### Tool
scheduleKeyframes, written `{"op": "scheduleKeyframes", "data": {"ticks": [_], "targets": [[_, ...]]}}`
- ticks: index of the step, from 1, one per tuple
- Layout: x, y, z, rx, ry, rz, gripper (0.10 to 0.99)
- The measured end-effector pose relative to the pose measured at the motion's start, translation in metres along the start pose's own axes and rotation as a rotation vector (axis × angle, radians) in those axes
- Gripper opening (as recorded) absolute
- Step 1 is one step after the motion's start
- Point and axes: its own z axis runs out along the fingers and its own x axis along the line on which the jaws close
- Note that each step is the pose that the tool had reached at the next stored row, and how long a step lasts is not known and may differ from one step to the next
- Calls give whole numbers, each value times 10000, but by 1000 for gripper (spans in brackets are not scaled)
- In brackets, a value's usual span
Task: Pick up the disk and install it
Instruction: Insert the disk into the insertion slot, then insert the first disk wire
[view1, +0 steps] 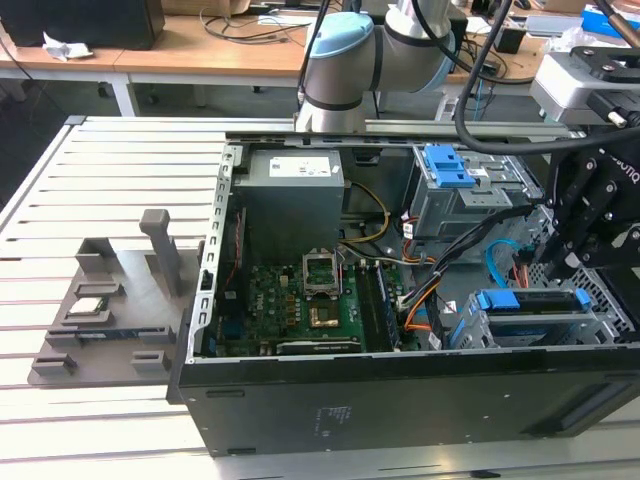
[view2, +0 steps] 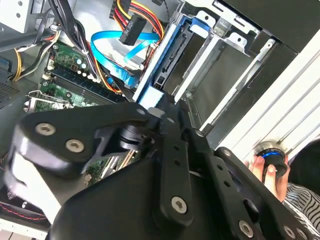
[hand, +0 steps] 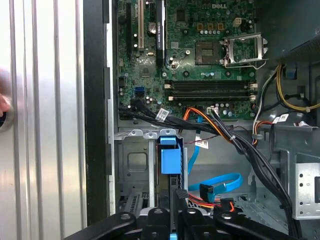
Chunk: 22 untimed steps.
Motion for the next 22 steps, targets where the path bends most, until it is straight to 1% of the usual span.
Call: {"op": "scheduleKeyframes", "data": {"ticks": [1, 12, 16, 20, 22], "targets": [[0, 0, 0, 0, 0, 0, 110], [0, -2, 2, 0, -1, 1, 106], [-28, -114, 1, 0, -1, 1, 106], [-51, -194, 1, -1, 0, 0, 106], [-56, -223, 1, 0, -1, 0, 106]]}}
